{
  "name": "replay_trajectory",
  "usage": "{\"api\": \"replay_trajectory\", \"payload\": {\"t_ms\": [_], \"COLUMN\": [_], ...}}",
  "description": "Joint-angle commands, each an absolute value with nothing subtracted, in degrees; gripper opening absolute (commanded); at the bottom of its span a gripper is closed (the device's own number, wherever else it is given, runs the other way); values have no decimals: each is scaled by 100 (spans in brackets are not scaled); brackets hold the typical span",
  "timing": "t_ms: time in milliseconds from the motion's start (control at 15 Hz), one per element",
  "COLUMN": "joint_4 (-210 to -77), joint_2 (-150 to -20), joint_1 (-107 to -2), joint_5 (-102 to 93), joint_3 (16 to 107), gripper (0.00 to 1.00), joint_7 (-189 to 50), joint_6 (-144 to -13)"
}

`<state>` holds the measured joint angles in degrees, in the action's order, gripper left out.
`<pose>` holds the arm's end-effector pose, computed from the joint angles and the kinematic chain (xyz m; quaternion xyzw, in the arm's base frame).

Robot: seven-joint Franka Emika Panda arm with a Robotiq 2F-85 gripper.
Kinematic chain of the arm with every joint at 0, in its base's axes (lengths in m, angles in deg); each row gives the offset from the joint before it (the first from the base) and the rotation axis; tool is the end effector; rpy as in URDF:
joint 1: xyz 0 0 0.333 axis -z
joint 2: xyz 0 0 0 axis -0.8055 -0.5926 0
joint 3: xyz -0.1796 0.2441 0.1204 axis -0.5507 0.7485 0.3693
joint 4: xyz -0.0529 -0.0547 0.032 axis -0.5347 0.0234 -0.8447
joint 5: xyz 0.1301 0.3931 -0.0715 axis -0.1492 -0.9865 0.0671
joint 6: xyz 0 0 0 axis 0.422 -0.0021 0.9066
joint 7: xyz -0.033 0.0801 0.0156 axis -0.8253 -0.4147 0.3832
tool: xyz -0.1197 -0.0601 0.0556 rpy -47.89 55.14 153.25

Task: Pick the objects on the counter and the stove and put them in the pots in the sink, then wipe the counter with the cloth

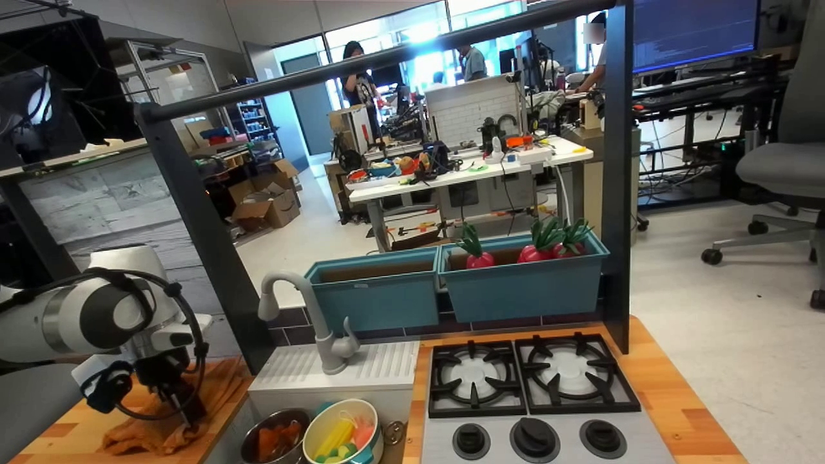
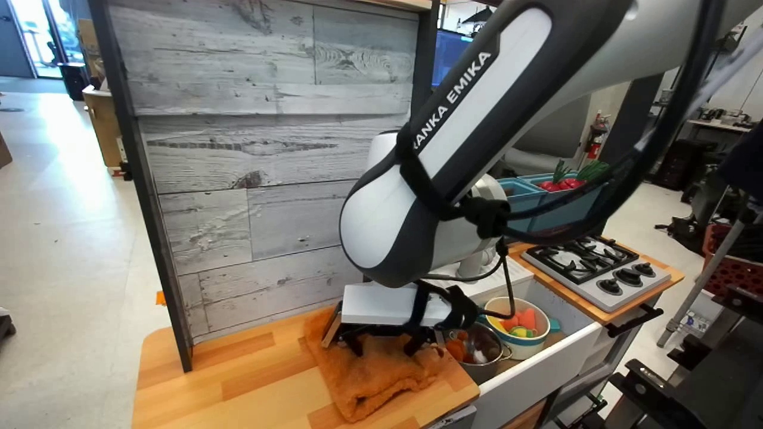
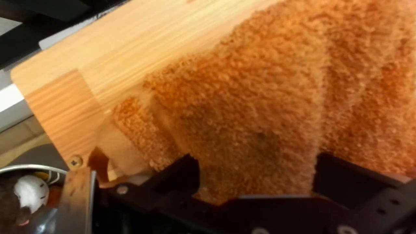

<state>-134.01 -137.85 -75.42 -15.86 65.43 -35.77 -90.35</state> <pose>0.6202 0.2495 -0.1122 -0.9771 0.2023 0.0660 0.0054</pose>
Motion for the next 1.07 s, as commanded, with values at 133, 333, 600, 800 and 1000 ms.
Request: {"api": "replay_trajectory", "payload": {"t_ms": [133,333,600,800,1000], "joint_4": [-12489,-11602,-11231,-11934,-12839], "joint_2": [-14268,-14695,-14875,-14532,-14135], "joint_1": [-8529,-9038,-8991,-8667,-8310], "joint_5": [-1149,-968,-1002,-1213,-1307], "joint_3": [6611,6495,6415,6357,6147], "gripper": [100,100,100,100,100], "joint_7": [-3395,-3213,-3292,-3332,-3061], "joint_6": [-8923,-8654,-8374,-8439,-8605]}}
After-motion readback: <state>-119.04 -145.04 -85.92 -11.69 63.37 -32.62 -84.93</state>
